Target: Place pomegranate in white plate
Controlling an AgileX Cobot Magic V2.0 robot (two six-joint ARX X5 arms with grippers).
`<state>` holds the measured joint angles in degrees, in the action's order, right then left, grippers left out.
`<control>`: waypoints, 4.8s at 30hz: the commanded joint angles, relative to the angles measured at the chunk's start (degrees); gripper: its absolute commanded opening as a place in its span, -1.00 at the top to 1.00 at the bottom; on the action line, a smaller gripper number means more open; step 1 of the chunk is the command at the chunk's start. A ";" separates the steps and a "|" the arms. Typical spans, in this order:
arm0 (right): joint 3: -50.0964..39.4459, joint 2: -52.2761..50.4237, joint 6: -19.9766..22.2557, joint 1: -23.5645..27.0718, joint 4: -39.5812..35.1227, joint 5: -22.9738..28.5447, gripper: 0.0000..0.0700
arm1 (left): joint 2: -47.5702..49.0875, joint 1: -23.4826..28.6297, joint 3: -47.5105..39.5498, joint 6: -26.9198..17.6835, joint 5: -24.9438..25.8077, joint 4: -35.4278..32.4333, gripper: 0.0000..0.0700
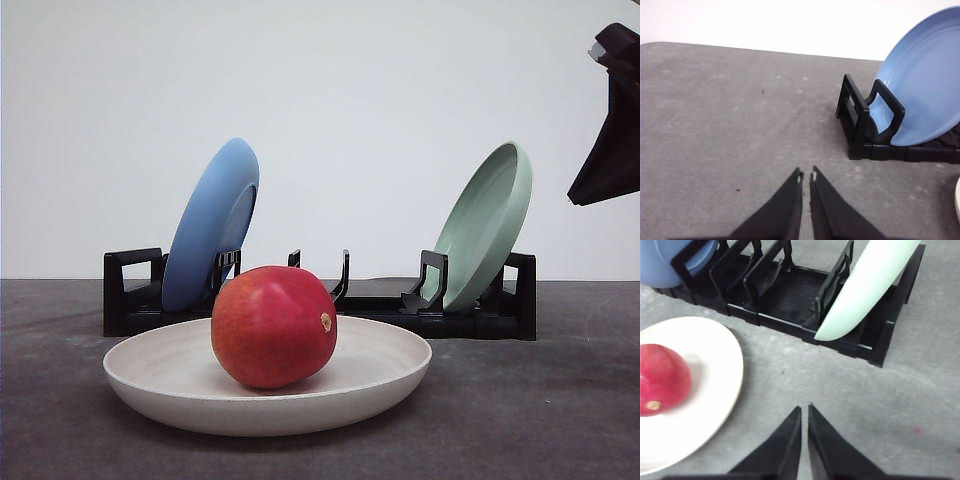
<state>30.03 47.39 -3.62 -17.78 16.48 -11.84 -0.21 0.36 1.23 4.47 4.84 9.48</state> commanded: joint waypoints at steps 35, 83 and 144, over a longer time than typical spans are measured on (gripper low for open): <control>-29.43 -47.18 3.62 18.36 -10.45 13.36 0.96 | 0.02 0.00 -0.55 -0.55 0.00 -0.49 0.99; -29.43 -47.18 3.63 18.36 -10.48 13.38 0.96 | 0.02 0.00 -0.55 -0.55 0.00 -0.49 0.99; -29.43 -47.18 3.63 18.36 -10.48 13.38 0.96 | 0.02 0.00 -0.55 -0.55 0.00 -0.49 0.99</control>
<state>0.84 0.25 0.19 0.49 6.61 1.54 -0.21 0.36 1.23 4.47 4.84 9.50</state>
